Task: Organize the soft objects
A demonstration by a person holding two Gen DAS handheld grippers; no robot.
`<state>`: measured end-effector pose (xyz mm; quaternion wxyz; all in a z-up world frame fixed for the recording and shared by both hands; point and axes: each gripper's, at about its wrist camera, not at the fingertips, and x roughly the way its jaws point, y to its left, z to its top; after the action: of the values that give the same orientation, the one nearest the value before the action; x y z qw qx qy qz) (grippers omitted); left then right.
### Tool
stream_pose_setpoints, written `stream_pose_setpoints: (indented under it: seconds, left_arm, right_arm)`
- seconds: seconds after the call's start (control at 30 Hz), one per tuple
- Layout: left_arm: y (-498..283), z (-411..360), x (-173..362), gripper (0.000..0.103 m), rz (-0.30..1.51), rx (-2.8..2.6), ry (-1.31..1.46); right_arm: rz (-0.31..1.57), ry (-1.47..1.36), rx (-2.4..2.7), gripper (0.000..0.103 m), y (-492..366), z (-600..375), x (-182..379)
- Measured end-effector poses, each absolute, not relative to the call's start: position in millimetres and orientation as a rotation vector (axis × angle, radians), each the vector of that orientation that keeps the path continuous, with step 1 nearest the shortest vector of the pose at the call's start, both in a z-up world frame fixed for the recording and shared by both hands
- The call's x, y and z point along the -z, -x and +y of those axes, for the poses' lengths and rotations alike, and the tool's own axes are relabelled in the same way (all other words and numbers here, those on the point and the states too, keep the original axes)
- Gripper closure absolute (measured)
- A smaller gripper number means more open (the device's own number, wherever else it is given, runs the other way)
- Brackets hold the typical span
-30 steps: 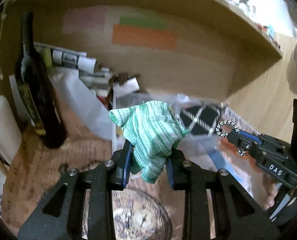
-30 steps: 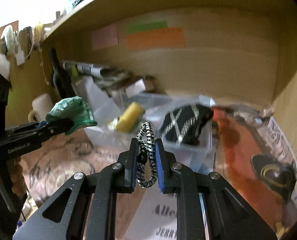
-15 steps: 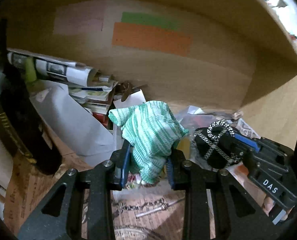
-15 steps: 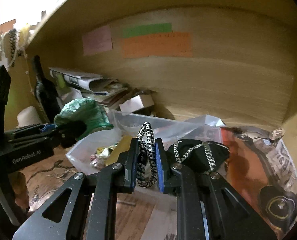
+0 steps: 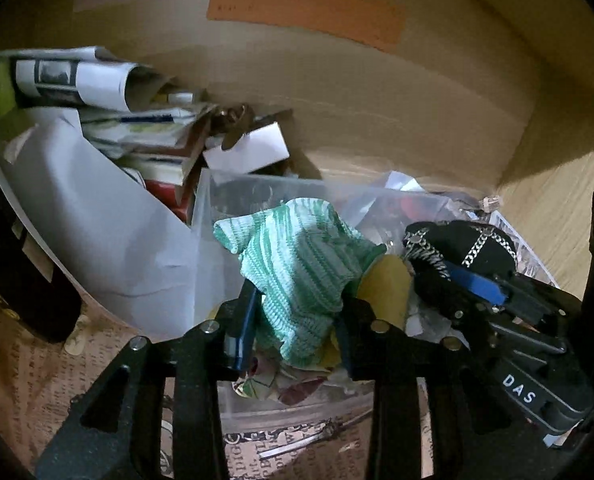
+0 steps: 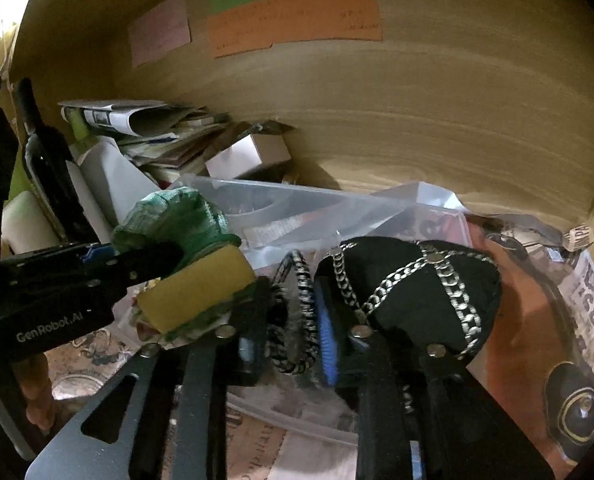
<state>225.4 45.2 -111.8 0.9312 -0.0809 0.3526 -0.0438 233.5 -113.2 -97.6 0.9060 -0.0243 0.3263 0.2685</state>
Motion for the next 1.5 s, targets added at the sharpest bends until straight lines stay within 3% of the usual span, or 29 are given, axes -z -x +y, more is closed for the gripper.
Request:
stream_pose_setpoints:
  seconds: [0.13,0.2,0.27,0.7,0.83,1.1,1.27,1.33,1.5]
  left_arm:
    - [-225,47,112,0.061,0.740,0.106,0.180]
    - [-223,47,110,0.048,0.732,0.107,0.181]
    - [-219,48,106,0.038,0.720,0.124,0.192]
    - [-174,42,60,0.036,0.584,0.173,0.182]
    - [-163,33,45,0.029,0.520,0.144,0.126]
    - [-139,31,32,0.029,0.465,0.119,0.118]
    - [-108,26,10,0.028,0.362,0.092,0.081]
    - [-94,24,3,0.025,0.320,0.082,0.061]
    - [-64,19,-9,0.005,0.228,0.054,0.022]
  right_arm:
    - [0.665,0.064,-0.532,0.067,-232,-114,98]
    - [0.655,0.055,-0.530,0.066,-231,-117,96]
    - [0.649,0.039,-0.543,0.057,-229,-120,93]
    - [0.479,0.023,-0.578,0.054,-187,-133,45]
    - [0.412,0.015,-0.559,0.046,-171,-143,28]
    - [0.339,-0.016,-0.544,0.044,-147,-164,11]
    - [0.278,-0.033,-0.540,0.033,-130,-177,-1]
    - [0.261,-0.045,-0.542,0.027,-123,-181,-6]
    - [0.220,-0.064,-0.536,0.014,-109,-188,-15]
